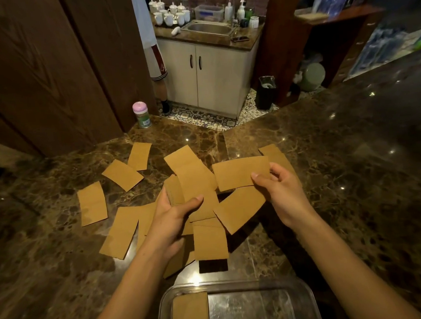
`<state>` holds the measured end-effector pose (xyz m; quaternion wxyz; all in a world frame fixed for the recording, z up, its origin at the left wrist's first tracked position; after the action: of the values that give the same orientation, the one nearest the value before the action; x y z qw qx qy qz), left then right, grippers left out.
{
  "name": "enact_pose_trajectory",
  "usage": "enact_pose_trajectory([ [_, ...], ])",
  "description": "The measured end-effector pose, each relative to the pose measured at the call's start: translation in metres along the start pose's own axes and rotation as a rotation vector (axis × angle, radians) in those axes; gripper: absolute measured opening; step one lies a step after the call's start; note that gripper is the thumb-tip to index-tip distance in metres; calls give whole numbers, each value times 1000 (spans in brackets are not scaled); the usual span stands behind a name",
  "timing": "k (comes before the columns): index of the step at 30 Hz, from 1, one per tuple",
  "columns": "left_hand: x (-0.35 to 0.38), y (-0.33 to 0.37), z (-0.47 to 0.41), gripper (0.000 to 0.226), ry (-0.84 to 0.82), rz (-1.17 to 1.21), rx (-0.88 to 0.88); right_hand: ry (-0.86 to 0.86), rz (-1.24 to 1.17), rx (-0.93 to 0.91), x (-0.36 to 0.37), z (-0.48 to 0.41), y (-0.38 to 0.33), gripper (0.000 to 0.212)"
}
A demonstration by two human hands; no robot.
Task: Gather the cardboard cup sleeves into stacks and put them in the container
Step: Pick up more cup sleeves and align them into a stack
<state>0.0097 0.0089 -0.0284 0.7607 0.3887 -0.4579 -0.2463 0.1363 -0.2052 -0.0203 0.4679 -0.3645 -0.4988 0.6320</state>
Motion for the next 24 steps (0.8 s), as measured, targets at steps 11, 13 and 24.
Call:
enact_pose_trajectory([
  [11,-11,2,-12,58,3,-398,91,-2,2,20,1,-4,1,22],
  [13,-10,5,-14,58,-22,-492,123,-12,7,19,4,-4,1,21],
  [24,-18,5,-13,63,2,-313,33,-25,14,23,20,-4,-4,22],
])
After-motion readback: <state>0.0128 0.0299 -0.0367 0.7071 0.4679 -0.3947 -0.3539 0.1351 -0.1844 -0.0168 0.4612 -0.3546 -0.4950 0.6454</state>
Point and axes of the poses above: each hand's wrist, its own z-axis away from the middle knuckle, its own x-axis out of the palm, y = z × x, the point moved 7 cm from there along -z, towards the middle knuckle, and after that the axes turned 6 degrees about z, right-handed, at the moved point
